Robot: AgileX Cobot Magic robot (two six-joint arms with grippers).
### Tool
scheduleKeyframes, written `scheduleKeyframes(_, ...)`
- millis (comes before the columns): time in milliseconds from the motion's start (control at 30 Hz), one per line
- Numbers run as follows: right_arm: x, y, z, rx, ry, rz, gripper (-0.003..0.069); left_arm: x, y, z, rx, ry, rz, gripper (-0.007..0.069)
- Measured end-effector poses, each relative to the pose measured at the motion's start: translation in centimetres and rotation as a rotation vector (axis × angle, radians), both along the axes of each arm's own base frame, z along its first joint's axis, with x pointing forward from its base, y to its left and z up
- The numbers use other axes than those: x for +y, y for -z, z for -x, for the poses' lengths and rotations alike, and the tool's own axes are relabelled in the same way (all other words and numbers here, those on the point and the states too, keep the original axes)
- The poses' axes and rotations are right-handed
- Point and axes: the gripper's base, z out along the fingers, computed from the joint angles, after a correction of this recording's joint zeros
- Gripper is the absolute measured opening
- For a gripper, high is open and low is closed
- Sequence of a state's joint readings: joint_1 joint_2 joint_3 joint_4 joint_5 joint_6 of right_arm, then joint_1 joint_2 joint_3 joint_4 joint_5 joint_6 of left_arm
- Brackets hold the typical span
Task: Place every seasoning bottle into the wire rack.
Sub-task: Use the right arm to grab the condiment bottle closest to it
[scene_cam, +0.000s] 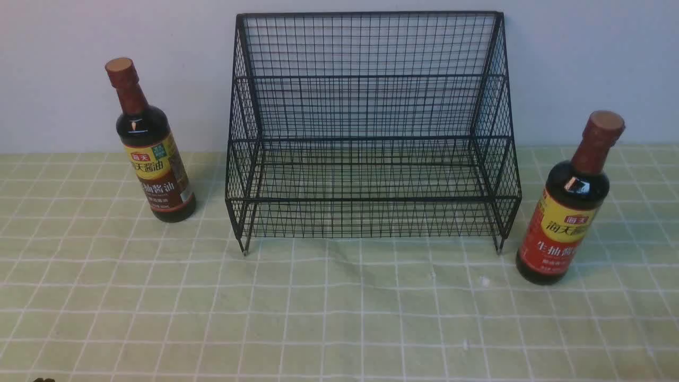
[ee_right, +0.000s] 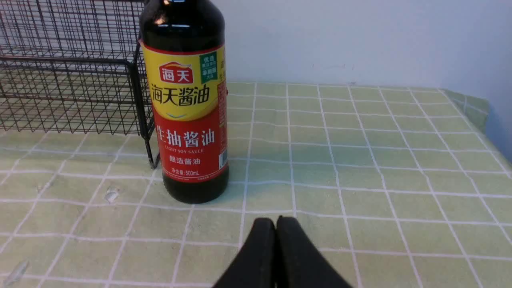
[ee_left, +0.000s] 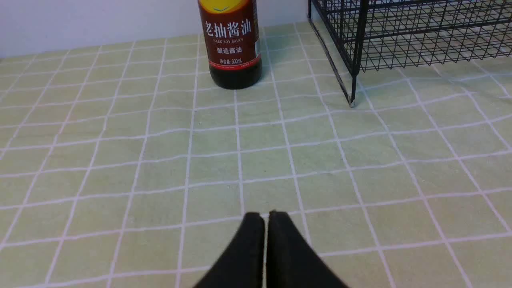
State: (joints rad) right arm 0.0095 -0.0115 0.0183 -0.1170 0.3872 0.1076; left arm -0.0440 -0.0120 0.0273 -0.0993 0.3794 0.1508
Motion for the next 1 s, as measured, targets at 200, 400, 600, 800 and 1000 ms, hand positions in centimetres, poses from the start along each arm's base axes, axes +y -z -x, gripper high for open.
scheduleKeyframes(200, 0.0, 0.0, 0.0, 0.0, 0.0, 0.0, -0.0017, 0.0, 0.0, 0.0, 0.0, 0.0, 0.0, -0.0006)
scheduleKeyframes(400, 0.0, 0.0, 0.0, 0.0, 0.0, 0.0, -0.0017, 0.0, 0.0, 0.0, 0.0, 0.0, 0.0, -0.0006)
scheduleKeyframes(600, 0.0, 0.0, 0.0, -0.003, 0.0, 0.003, -0.0017, 0.0, 0.0, 0.0, 0.0, 0.0, 0.0, -0.0006)
scheduleKeyframes(800, 0.4, -1.2, -0.2, -0.155, -0.009, -0.226, -0.0017, 0.0, 0.0, 0.0, 0.0, 0.0, 0.0, -0.0006)
scheduleKeyframes(1000, 0.2, -3.2, -0.1, -0.376, -0.016, -0.437, -0.0017, 0.0, 0.0, 0.0, 0.0, 0.0, 0.0, -0.0006)
